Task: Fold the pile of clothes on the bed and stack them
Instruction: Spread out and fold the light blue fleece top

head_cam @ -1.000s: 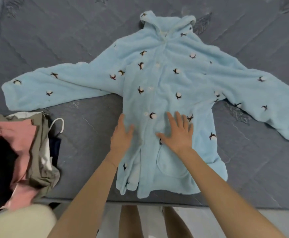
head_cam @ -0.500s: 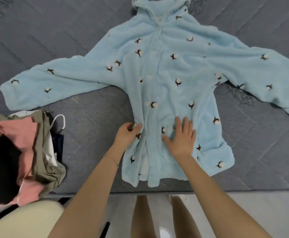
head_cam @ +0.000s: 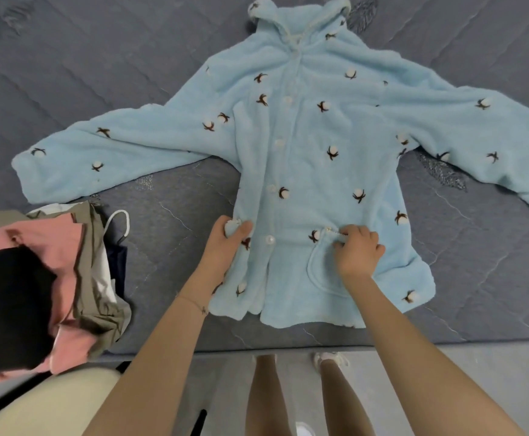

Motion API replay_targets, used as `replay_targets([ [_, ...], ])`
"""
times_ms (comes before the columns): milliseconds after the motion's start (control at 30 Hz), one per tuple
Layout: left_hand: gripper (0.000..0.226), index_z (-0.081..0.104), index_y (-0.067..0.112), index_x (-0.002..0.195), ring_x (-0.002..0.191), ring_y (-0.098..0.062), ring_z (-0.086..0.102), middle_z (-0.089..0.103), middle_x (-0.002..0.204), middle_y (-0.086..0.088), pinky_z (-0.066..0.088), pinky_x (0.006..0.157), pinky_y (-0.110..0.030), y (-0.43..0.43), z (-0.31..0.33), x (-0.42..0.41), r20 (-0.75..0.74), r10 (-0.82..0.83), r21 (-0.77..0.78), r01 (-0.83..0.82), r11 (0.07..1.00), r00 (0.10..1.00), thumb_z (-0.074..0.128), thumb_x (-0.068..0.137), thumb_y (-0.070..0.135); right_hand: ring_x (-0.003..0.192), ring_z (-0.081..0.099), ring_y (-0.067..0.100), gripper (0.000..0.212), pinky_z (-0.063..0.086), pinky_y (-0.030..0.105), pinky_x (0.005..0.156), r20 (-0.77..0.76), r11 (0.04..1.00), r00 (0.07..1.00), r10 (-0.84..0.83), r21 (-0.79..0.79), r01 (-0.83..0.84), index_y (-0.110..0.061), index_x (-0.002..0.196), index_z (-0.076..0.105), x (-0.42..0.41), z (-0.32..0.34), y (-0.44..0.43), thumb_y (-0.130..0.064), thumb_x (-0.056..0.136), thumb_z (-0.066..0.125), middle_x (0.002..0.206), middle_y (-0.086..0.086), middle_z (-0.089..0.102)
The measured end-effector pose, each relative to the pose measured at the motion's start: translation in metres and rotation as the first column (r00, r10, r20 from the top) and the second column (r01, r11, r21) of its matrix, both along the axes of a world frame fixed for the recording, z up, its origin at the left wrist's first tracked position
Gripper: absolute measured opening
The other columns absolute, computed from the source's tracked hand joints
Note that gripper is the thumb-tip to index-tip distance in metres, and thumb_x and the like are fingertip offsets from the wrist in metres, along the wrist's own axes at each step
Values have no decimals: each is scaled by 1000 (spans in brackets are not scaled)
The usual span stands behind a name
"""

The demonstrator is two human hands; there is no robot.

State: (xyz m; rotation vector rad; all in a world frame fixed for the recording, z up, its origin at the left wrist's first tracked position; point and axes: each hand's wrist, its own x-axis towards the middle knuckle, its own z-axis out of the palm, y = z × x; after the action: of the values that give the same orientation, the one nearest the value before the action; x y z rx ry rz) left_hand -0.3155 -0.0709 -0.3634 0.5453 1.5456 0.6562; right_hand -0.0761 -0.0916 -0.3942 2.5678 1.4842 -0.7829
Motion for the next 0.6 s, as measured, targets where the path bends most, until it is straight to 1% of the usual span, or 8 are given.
replay_targets([
  [67, 26, 49, 18, 89, 70, -5, 60, 59, 81, 1, 52, 62, -22, -1, 5, 8, -63, -89, 59, 93, 994, 994, 69, 89, 35, 119, 43, 29, 25, 25, 38, 98, -27, 992, 1000, -14, 122, 17, -14, 118, 63, -15, 7, -1, -19, 96, 53, 123, 8, 56],
  [167, 17, 53, 22, 95, 78, -4, 59, 60, 88, 2, 53, 73, -23, -6, 6, 27, -58, -234, 145, 240, 960, 970, 65, 91, 33, 107, 56, 24, 26, 38, 36, 98, -402, 931, 915, 25, 343, 125, -9, 109, 67, -47, 23, 0, -29, 97, 56, 108, 6, 66],
  [233, 6, 59, 26, 99, 86, -4, 61, 63, 92, 8, 52, 76, -23, -10, 6, 38, 66, -299, 164, 285, 944, 952, 54, 99, 30, 93, 62, 19, 35, 49, 35, 87, -686, 930, 721, -100, 193, 313, -11, 100, 67, -66, 35, 7, -43, 96, 53, 97, 4, 68],
  [267, 14, 61, 28, 103, 91, -4, 62, 65, 96, 10, 52, 76, -22, -12, 5, 41, 119, -311, 144, 293, 945, 943, 47, 102, 28, 89, 64, 16, 39, 51, 32, 83, -760, 916, 623, -187, 94, 389, -13, 96, 65, -71, 38, 12, -50, 94, 53, 93, 2, 69],
  [333, 24, 61, 27, 115, 103, -8, 63, 65, 111, 6, 56, 77, -24, -13, 2, 42, 174, -337, 96, 325, 941, 925, 39, 105, 23, 82, 65, 10, 39, 51, 26, 75, -761, 903, 596, -255, 32, 428, -15, 89, 64, -73, 37, 20, -54, 88, 59, 86, -2, 69],
  [433, 24, 62, 27, 111, 102, -9, 62, 64, 111, 6, 56, 77, -25, -16, -8, 35, 92, -394, 109, 384, 917, 915, 43, 103, 16, 53, 46, 7, 38, 36, 27, 54, -633, 915, 746, -207, 144, 376, -17, 60, 47, -64, 33, 30, -33, 91, 62, 56, -7, 50],
  [533, 18, 63, 18, 111, 97, -12, 60, 64, 105, 4, 51, 88, -32, -19, -21, 28, -243, -303, 161, 347, 924, 921, 51, 99, 13, 51, 36, 7, 41, 30, 23, 48, -551, 878, 791, -266, 201, 435, -18, 60, 37, -52, 26, 35, -24, 96, 55, 55, -6, 40],
  [600, 21, 61, 13, 116, 101, -18, 57, 62, 109, -3, 48, 90, -36, -19, -30, 25, -463, -270, 143, 372, 917, 844, 55, 97, 14, 54, 39, 9, 37, 33, 22, 50, -527, 862, 789, -317, 187, 471, -15, 65, 40, -45, 22, 34, -26, 99, 52, 60, -5, 44],
])
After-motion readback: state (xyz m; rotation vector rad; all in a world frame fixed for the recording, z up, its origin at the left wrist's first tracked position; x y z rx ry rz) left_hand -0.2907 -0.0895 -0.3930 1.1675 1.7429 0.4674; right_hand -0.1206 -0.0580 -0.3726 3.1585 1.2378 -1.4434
